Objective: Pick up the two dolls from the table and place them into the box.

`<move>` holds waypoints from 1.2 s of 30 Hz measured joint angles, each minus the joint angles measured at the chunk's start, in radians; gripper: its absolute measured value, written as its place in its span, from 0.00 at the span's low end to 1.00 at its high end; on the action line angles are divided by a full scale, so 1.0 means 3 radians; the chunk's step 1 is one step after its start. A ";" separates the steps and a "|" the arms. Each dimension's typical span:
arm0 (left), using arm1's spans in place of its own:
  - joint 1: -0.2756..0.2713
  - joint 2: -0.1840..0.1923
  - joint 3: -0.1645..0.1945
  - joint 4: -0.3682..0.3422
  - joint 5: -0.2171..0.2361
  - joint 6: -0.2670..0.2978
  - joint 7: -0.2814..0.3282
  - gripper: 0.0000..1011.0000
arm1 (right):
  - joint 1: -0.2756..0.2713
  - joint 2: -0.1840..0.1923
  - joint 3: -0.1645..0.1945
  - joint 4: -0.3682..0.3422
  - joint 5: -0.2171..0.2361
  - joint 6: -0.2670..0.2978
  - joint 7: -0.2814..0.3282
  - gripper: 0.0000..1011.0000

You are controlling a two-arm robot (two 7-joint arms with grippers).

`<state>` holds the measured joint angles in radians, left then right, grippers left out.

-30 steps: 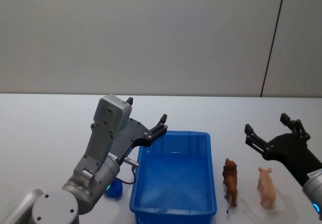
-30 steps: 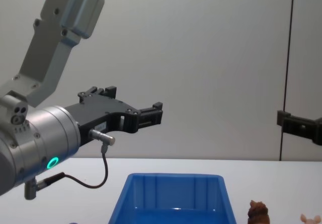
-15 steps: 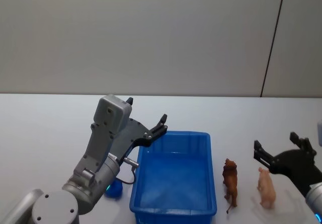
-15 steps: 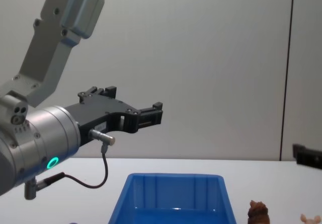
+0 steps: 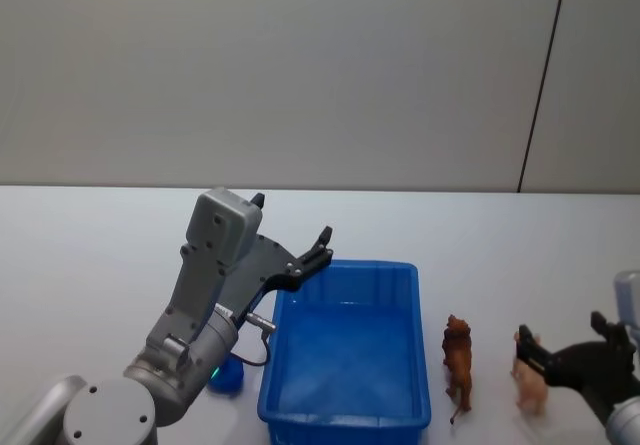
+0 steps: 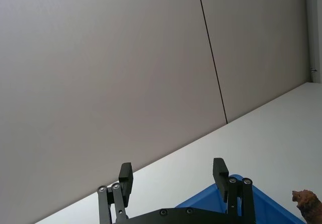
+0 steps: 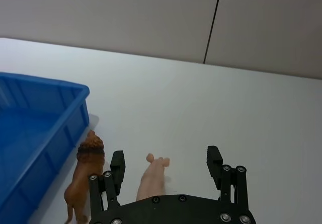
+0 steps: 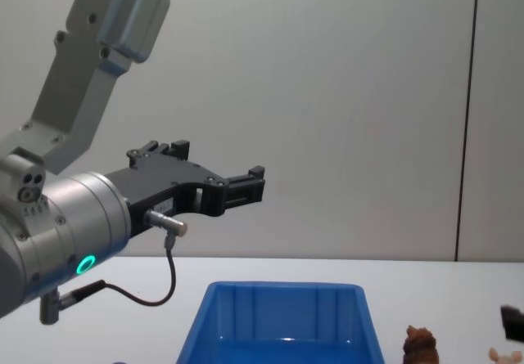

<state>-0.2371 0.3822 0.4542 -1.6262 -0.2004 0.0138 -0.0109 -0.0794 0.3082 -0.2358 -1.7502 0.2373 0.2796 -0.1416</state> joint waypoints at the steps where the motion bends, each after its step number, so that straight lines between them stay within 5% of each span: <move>1: 0.0000 0.0000 0.0000 0.0000 0.0000 0.0000 0.0000 0.99 | -0.0003 -0.0007 -0.0003 0.0010 -0.0009 0.0012 -0.0015 0.99; 28: 0.0000 0.0000 0.0000 0.0000 0.0000 0.0000 0.0000 0.99 | 0.0022 -0.0331 -0.0157 0.0410 -0.0257 0.0134 -0.0323 0.99; 36: 0.0000 0.0000 0.0000 0.0000 0.0000 0.0000 0.0000 0.99 | 0.0052 -0.0398 -0.0172 0.0521 -0.0312 0.0126 -0.0385 0.80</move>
<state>-0.2371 0.3821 0.4542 -1.6262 -0.2004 0.0138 -0.0110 -0.0637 0.1888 -0.2873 -1.5939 0.1436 0.3175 -0.2570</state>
